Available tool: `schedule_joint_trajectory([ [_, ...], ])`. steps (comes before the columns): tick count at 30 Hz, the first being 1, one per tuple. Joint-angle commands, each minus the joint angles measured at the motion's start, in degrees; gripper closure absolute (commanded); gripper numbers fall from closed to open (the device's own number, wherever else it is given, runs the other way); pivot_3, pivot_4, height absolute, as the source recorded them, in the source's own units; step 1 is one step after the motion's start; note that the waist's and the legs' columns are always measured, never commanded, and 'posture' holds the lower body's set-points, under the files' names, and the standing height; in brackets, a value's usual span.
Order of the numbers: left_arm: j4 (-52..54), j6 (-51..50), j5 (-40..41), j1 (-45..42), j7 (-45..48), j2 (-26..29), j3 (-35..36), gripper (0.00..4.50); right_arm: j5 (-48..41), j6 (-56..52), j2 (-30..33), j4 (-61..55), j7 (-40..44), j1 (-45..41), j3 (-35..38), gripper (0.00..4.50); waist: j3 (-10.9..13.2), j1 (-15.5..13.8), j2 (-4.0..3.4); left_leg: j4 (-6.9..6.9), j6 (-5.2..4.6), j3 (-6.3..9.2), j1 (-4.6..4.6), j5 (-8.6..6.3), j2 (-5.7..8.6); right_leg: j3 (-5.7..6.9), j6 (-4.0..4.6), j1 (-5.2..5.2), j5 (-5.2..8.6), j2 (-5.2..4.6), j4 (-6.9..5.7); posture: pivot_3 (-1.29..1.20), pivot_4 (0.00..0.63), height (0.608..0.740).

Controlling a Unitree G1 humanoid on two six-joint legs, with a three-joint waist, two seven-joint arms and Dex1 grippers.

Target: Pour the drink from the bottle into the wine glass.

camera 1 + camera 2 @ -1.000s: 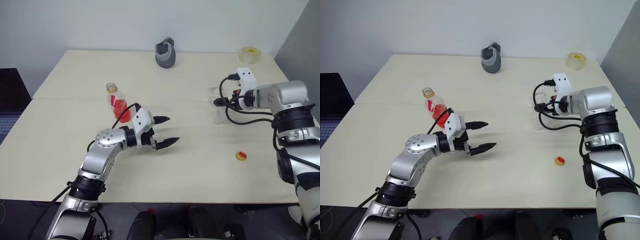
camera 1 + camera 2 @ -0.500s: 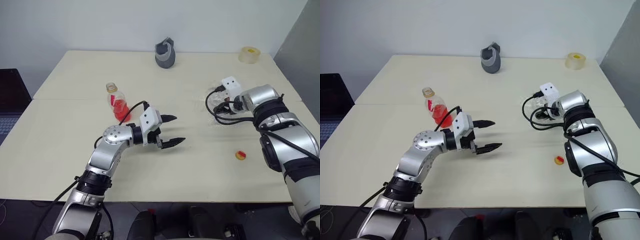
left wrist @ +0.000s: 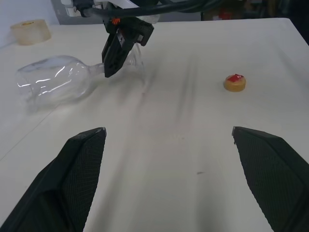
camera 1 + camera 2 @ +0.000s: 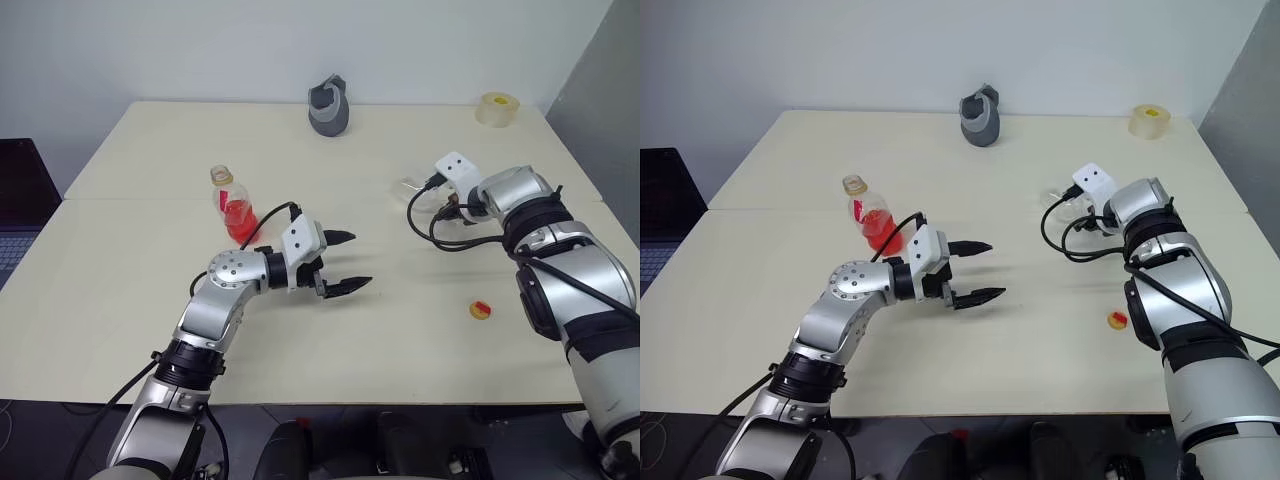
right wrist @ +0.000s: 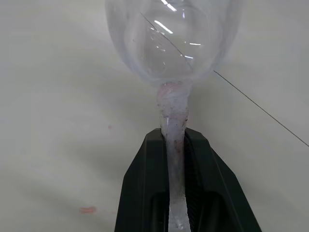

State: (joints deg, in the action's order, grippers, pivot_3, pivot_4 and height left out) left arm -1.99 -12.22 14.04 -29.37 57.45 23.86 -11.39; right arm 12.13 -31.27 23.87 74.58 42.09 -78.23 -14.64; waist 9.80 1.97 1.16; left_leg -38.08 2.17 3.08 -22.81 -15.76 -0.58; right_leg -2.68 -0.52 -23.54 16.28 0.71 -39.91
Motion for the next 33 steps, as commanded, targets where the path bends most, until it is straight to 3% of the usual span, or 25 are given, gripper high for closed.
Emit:
schedule_joint_trajectory([
  [1,2.04,0.40,-0.05,-0.29,0.51,0.30,-0.35,0.00,-1.37,-0.82,0.43,-2.51,2.42,-2.98,2.28,4.38,0.01,0.00,-0.02,0.00,0.00,0.00,0.00,0.00,0.00,0.00,0.00,0.00,0.00,0.00,0.00,0.00,0.150,0.740],
  [8,1.75,-1.00,1.06,0.18,0.46,0.56,0.77,0.00,-5.22,-8.18,-0.01,-12.48,5.76,1.77,5.59,4.38,0.07,-0.03,-0.12,0.00,0.00,0.02,-0.01,0.00,-0.01,0.01,0.00,-0.02,0.00,0.00,-0.02,0.00,0.150,0.740],
  [10,1.99,-1.96,1.82,0.54,0.51,1.00,1.61,0.00,-7.20,-14.35,0.31,-22.31,7.49,6.51,5.98,4.38,0.07,-0.08,-0.12,0.00,0.00,0.06,-0.01,0.00,-0.01,0.02,0.00,-0.01,0.00,0.00,-0.02,0.00,0.150,0.740],
  [13,2.60,-3.01,2.80,1.16,1.18,1.96,2.26,0.00,-7.20,-18.23,4.32,-41.94,13.23,15.98,0.84,4.38,0.08,-0.18,-0.14,-0.04,0.00,0.23,-0.07,0.00,-0.01,0.06,0.00,0.00,0.00,-0.01,-0.01,0.00,0.150,0.740],
  [19,3.01,-3.36,3.24,1.78,2.54,2.88,2.00,0.00,-3.43,-9.06,12.35,-62.65,16.31,25.58,-6.60,4.38,0.14,-0.36,-0.27,-0.20,-0.01,0.36,-0.13,0.00,0.11,0.16,-0.02,0.02,0.01,-0.05,-0.01,0.00,0.150,0.740],
  [24,3.24,-3.47,2.94,2.30,3.65,3.09,1.50,0.00,-1.39,-2.58,14.57,-65.80,17.63,27.45,-10.01,4.38,0.14,0.12,-0.27,-0.12,-0.01,0.31,-0.04,0.00,-0.01,0.13,-0.02,0.03,0.01,0.04,-0.02,0.00,0.150,0.740],
  [33,2.48,-3.24,2.37,2.04,4.66,2.99,1.37,0.00,1.97,4.42,13.94,-60.66,17.84,26.94,-12.27,4.38,0.14,-0.16,-0.27,-0.14,0.00,0.31,-0.06,0.00,0.02,0.13,-0.01,0.04,0.01,0.02,0.02,0.00,0.150,0.740],
])
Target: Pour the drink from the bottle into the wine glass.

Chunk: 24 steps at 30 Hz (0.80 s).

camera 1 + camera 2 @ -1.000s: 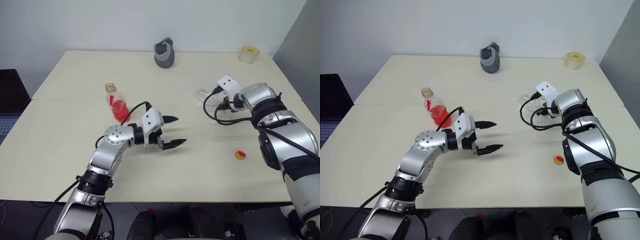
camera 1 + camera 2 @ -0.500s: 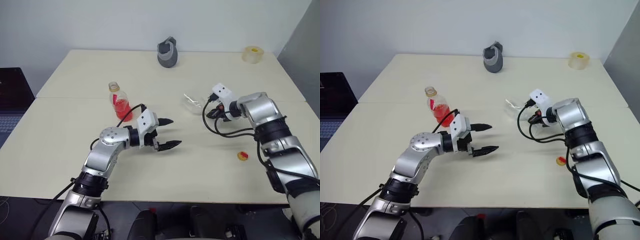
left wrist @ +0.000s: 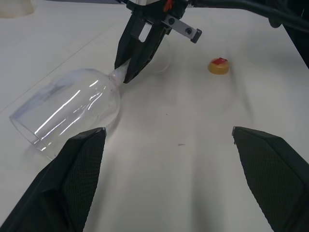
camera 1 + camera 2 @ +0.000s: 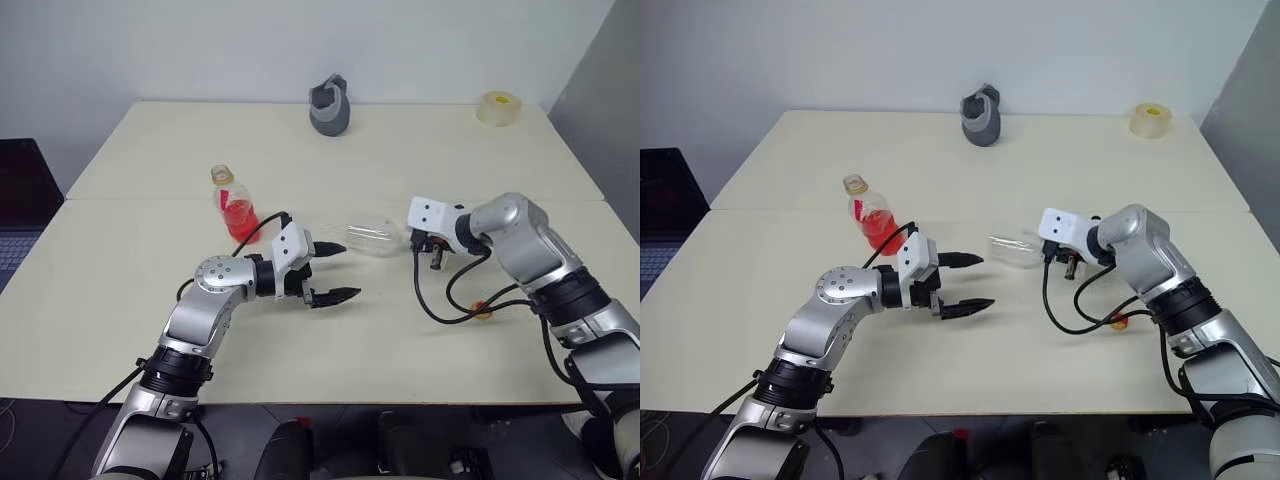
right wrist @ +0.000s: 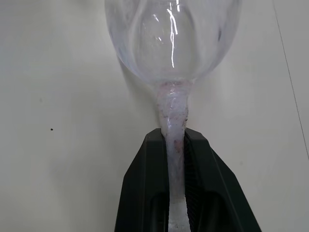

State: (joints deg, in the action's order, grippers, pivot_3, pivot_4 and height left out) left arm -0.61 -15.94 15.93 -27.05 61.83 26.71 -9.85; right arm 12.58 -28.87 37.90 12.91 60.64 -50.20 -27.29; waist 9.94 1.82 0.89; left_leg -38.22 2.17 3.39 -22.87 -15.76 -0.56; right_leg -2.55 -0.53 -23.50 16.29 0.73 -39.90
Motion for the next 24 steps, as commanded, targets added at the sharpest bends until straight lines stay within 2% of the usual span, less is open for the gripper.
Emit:
schedule_joint_trajectory([
  [1,1.05,0.54,0.38,-0.28,0.35,0.12,-0.19,0.00,2.09,2.55,-0.26,1.59,-1.48,-1.17,0.47,4.03,0.00,-0.01,0.00,0.00,0.00,0.00,0.01,0.00,0.00,0.00,0.00,0.01,0.00,0.00,0.00,0.00,0.150,0.740],
  [6,1.20,0.46,0.27,0.08,0.44,0.12,-0.36,0.00,5.86,3.70,0.95,-1.83,-3.30,0.58,0.25,2.35,0.00,-0.02,0.00,-0.01,0.00,0.01,0.01,0.00,-0.01,0.01,0.00,0.01,0.00,0.00,-0.02,0.00,0.150,0.740],
  [11,1.66,0.31,0.36,0.47,-0.10,-0.15,-0.37,0.00,10.35,1.24,0.86,-8.64,-8.70,2.79,2.24,2.35,0.00,-0.03,0.00,0.00,0.00,0.01,0.01,0.00,-0.01,-0.01,0.00,0.00,0.00,0.00,-0.01,0.00,0.150,0.740],
  [16,1.40,0.43,0.42,0.68,-0.45,-0.49,-0.66,0.00,17.10,-4.85,-1.79,-18.28,-15.50,9.81,1.18,2.35,-0.01,-0.11,0.00,-0.01,0.01,0.07,0.01,0.00,-0.01,0.01,0.00,0.03,0.00,0.00,-0.02,0.00,0.150,0.740],
  [24,0.28,0.68,0.32,-0.49,-0.34,-1.45,-1.17,0.00,28.76,-4.38,-3.50,-18.65,-24.95,16.19,-1.86,2.35,0.00,-0.12,0.00,-0.05,0.02,0.03,0.01,0.01,0.02,0.00,0.00,0.03,0.00,0.00,-0.04,0.00,0.150,0.740],
])
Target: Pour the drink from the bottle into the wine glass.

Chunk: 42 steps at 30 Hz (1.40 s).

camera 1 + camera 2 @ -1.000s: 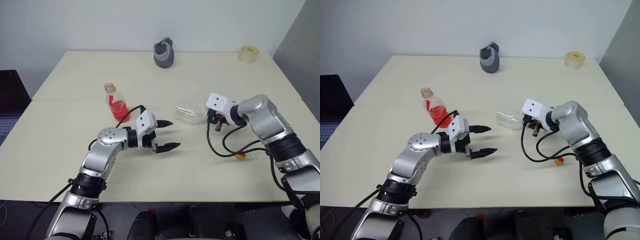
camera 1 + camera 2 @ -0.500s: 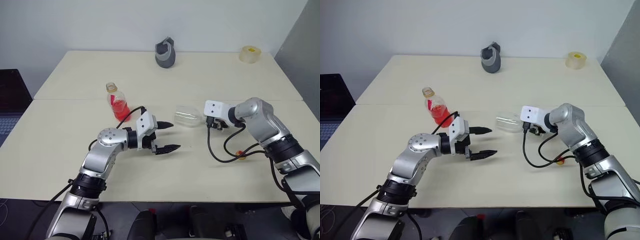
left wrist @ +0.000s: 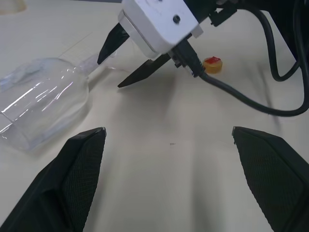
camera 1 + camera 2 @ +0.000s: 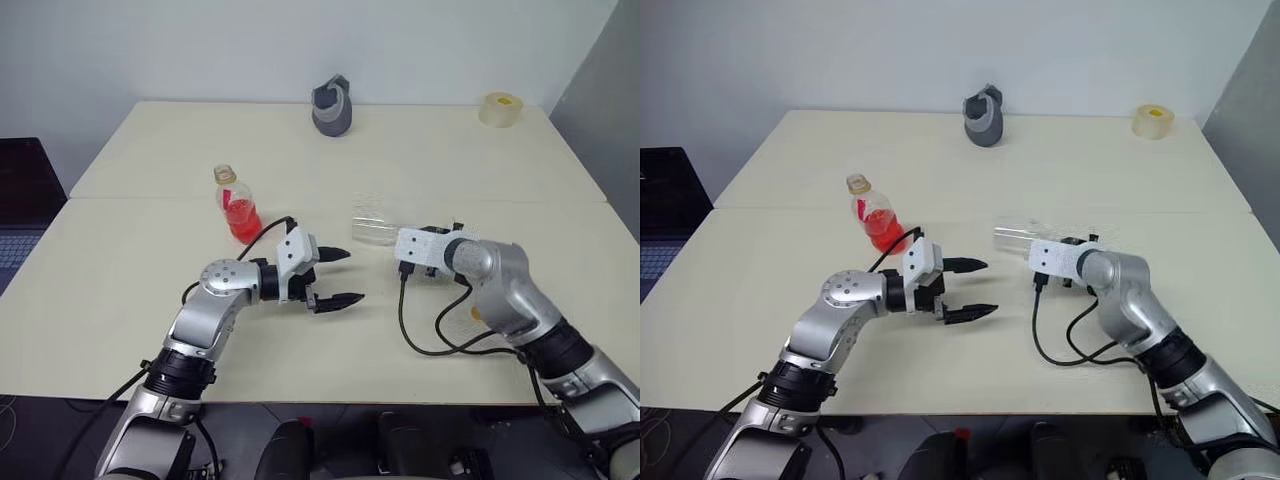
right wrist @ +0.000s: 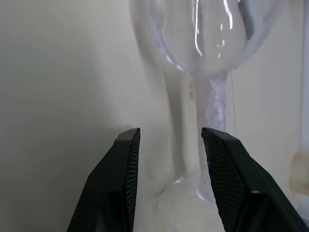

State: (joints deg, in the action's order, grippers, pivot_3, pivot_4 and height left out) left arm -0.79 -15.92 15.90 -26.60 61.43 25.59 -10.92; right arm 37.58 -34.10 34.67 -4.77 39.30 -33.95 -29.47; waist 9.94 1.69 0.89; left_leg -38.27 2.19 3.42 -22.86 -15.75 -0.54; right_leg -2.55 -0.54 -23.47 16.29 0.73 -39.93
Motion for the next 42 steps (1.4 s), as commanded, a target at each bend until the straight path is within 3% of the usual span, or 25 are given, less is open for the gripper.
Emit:
schedule_joint_trajectory([
  [1,0.25,0.76,0.27,-1.07,0.06,-0.47,-0.11,0.00,4.68,1.20,-0.59,-0.56,-5.22,0.13,0.64,2.35,0.00,0.03,0.00,0.00,0.00,-0.01,0.00,0.00,0.00,0.00,0.00,0.00,0.00,0.00,0.00,0.00,0.150,0.740],
  [11,1.04,0.21,0.46,-0.56,-0.89,-1.11,0.40,0.00,4.92,-0.45,-2.75,-10.22,-5.90,7.53,5.03,2.35,0.00,0.03,0.00,0.00,0.00,-0.01,0.01,0.00,0.01,-0.01,0.00,0.03,0.00,0.01,0.02,0.00,0.150,0.740],
  [17,1.36,-0.45,1.05,-0.01,-2.08,-0.75,1.32,0.00,5.77,-3.34,-8.64,-12.49,-10.84,12.54,6.45,2.35,-0.01,0.07,0.01,0.01,0.00,0.03,0.05,0.00,-0.03,0.01,0.00,0.04,0.00,0.05,-0.02,0.00,0.150,0.740],
  [19,1.66,-0.90,1.39,0.19,-2.31,-0.33,1.82,0.00,0.46,-13.50,-16.42,-16.47,-8.98,13.79,12.30,2.35,-0.01,0.13,0.01,0.02,0.01,0.03,0.05,0.00,-0.03,0.01,0.00,0.04,0.01,0.05,-0.02,0.00,0.150,0.740],
  [22,1.95,-1.30,1.60,0.43,-2.33,0.08,2.18,0.00,-4.16,-24.36,-23.25,-20.92,-6.58,14.04,18.37,2.35,-0.01,0.07,-0.01,0.02,0.04,0.08,0.05,0.02,-0.04,0.01,0.00,0.04,0.00,0.05,-0.04,0.00,0.150,0.740],
  [29,1.53,-1.32,1.89,0.85,-1.99,1.14,2.82,0.00,-13.03,-35.95,-29.97,-25.79,-7.73,12.72,26.01,2.35,-0.02,0.06,-0.02,0.00,0.04,0.20,0.05,0.02,0.02,0.06,0.00,0.09,0.01,0.01,0.00,0.00,0.150,0.740],
  [31,1.51,-1.27,1.91,0.99,-2.02,1.35,2.96,0.00,-14.06,-32.95,-27.75,-25.98,-8.06,12.96,24.14,2.35,-0.02,0.14,-0.02,0.03,0.03,0.19,0.06,0.02,0.02,0.06,0.00,0.09,0.01,0.02,-0.01,0.00,0.150,0.740],
  [33,1.71,-1.42,1.99,1.36,-2.29,1.53,3.26,0.00,-6.86,-17.46,-16.32,-25.06,-9.06,13.65,13.07,2.35,0.00,0.19,-0.05,0.04,0.03,0.16,0.06,0.01,0.03,0.07,0.00,0.09,0.01,0.02,0.01,0.00,0.150,0.740],
  [35,1.86,-1.46,2.03,1.55,-2.43,1.62,3.35,0.00,-2.36,-9.65,-9.39,-24.28,-10.10,13.21,6.38,2.35,-0.02,0.20,-0.02,0.04,0.02,0.05,0.07,0.01,0.10,0.05,-0.03,0.09,0.02,0.00,0.05,0.00,0.150,0.740],
  [42,2.85,-2.03,2.03,1.79,-3.11,1.05,3.23,0.00,8.54,0.00,-4.60,-14.72,-17.06,10.97,0.57,2.35,-0.04,0.16,0.02,0.07,0.04,-0.12,0.10,0.02,-0.01,0.04,-0.02,0.09,0.02,0.07,0.00,0.00,0.150,0.740],
])
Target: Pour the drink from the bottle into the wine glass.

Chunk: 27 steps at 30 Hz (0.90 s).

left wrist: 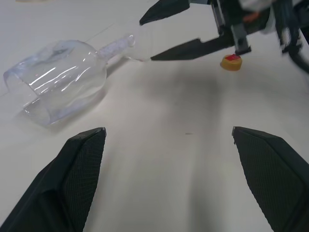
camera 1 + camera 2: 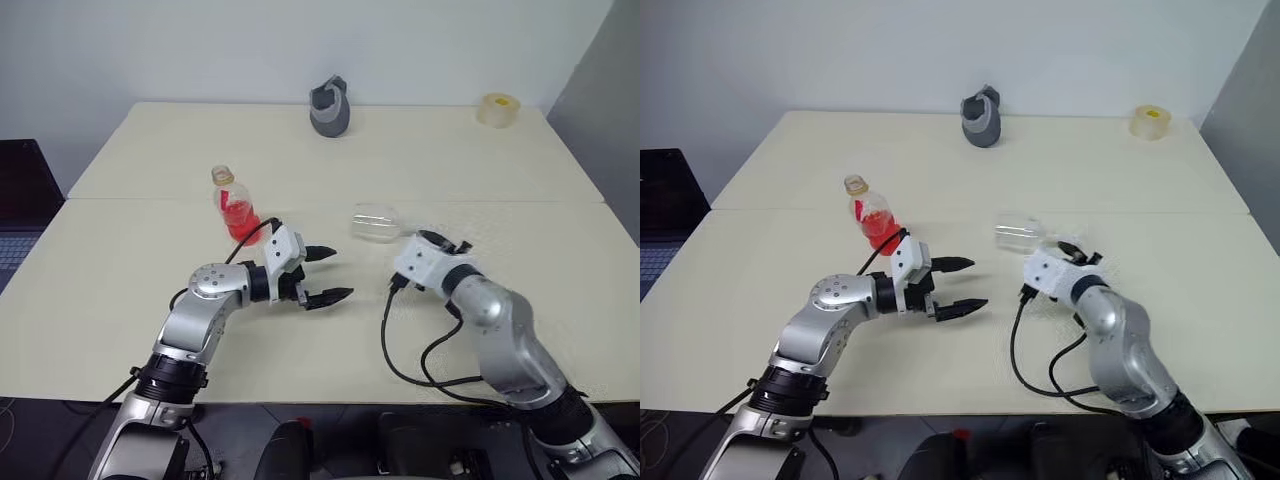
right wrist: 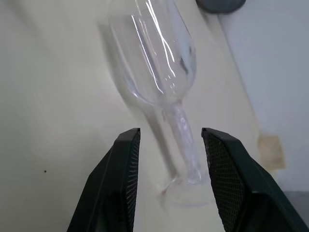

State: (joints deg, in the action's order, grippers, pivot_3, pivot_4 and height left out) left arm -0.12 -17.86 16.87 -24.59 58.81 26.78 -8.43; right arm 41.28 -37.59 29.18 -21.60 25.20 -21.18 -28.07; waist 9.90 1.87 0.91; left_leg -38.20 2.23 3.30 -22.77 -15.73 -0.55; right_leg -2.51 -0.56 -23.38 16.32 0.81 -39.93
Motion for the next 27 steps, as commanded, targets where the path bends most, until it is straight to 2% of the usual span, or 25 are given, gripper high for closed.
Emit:
schedule_joint_trajectory([
  [1,2.25,-0.20,1.06,-0.33,-0.59,-0.25,0.69,0.00,6.35,4.50,0.86,3.66,-4.10,-2.23,-1.36,2.35,0.00,-0.03,0.00,-0.01,0.00,-0.02,0.00,0.00,0.01,-0.01,0.00,0.00,0.00,0.00,0.00,0.00,0.150,0.740],
  [10,1.96,-0.20,1.04,-1.06,-0.63,-0.65,0.34,0.00,12.76,11.11,-1.21,15.38,-10.46,-4.86,-1.59,2.35,0.00,-0.05,0.00,0.00,0.12,-0.07,-0.01,0.07,0.00,-0.04,0.01,0.00,0.00,-0.01,0.01,0.00,0.150,0.740],
  [20,1.23,0.12,0.82,-1.59,-0.63,-1.06,0.30,0.00,14.72,16.26,-2.72,26.65,-15.51,-8.36,-1.63,2.35,-0.01,0.04,0.02,0.00,0.11,-0.12,0.01,0.06,-0.02,-0.05,0.02,0.00,-0.01,-0.01,0.00,0.00,0.150,0.740],
  [27,0.29,0.73,0.44,-1.78,-0.61,-1.54,0.11,0.00,15.36,18.16,-5.99,36.79,-20.01,-12.89,-2.22,2.35,-0.02,0.09,0.03,0.00,0.11,-0.20,0.03,0.06,-0.03,-0.08,0.03,0.00,-0.01,0.00,-0.02,0.00,0.150,0.740],
])
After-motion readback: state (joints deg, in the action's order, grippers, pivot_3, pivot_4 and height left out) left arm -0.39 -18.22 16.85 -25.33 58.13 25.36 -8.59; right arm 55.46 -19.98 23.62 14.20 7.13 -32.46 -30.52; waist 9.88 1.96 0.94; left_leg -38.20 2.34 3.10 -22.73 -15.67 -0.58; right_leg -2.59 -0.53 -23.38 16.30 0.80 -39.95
